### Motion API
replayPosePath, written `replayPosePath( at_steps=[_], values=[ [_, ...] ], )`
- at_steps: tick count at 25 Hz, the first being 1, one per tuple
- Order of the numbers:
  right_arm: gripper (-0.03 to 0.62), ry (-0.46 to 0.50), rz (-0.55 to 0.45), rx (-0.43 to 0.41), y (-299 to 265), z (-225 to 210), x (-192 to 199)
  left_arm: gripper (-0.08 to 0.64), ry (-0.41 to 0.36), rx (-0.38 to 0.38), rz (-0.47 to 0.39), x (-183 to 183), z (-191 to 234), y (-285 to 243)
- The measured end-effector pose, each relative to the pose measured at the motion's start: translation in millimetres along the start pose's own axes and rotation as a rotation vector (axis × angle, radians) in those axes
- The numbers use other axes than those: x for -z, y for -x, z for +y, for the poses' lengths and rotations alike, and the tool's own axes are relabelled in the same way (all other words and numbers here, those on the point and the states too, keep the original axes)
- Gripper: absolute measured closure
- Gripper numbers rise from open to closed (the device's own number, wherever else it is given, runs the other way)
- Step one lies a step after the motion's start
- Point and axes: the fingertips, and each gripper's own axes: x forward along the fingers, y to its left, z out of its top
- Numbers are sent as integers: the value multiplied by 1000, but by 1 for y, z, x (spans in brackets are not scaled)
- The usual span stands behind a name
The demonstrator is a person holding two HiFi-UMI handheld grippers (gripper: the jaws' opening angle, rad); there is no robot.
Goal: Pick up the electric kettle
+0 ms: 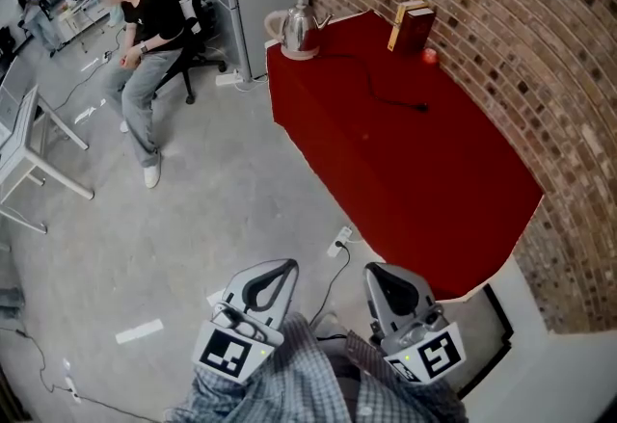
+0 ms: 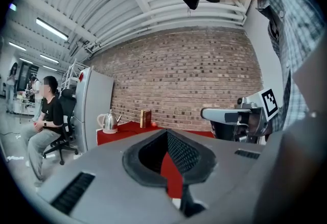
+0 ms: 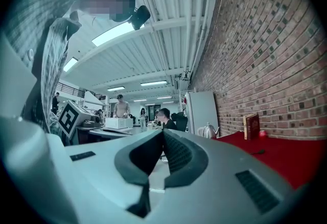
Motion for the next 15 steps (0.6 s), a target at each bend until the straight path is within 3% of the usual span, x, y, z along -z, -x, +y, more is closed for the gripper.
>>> replayPosePath(
  at_steps=[10,15],
  values=[
    [584,-34,-46,-20,14,-9,-9,552,-18,-26,-5,-3,-10,-4],
    [584,2,-50,-59,23,-11,-8,552,-16,-52,-1,0,-19,-7]
  ],
)
